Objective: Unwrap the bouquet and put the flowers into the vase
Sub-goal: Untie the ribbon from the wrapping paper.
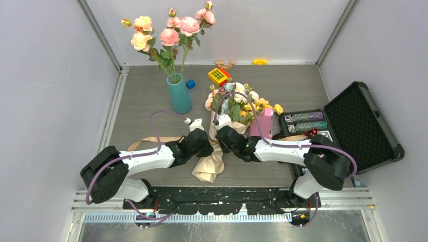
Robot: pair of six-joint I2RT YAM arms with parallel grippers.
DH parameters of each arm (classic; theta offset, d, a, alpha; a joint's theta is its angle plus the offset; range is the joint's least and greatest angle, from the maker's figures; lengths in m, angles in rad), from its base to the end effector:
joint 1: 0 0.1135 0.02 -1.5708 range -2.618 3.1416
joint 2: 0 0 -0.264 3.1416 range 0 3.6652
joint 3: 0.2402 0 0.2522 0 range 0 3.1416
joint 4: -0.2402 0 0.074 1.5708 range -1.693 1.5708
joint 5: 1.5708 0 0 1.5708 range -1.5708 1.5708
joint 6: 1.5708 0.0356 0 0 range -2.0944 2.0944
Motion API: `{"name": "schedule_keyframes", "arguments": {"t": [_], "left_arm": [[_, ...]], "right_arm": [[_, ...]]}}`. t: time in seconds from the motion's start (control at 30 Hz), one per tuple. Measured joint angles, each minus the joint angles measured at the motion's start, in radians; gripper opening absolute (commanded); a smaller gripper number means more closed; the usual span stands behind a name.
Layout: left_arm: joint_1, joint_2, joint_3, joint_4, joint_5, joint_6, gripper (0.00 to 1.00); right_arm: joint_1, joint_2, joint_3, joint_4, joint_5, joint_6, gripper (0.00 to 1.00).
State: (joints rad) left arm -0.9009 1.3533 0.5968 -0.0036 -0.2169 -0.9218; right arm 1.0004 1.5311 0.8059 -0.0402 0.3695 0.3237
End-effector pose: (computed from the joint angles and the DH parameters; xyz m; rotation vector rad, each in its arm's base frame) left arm 0.1682 -0.2000 0.1718 -0.1373 2.4013 -0.6546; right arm 0.1782 0.2539 0.1854 -0.5855 2.2106 0.2609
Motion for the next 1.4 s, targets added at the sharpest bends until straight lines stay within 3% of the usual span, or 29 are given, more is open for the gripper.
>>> {"name": "schedule_keyframes", "arguments": {"t": [1.4], "left_arm": [[0.016,-0.011,-0.015,0.002,0.045,-0.049,0.0]], "right_arm": [[0.019,-0.085,-0.141,0.1,0.018,0.159,0.0]]}}
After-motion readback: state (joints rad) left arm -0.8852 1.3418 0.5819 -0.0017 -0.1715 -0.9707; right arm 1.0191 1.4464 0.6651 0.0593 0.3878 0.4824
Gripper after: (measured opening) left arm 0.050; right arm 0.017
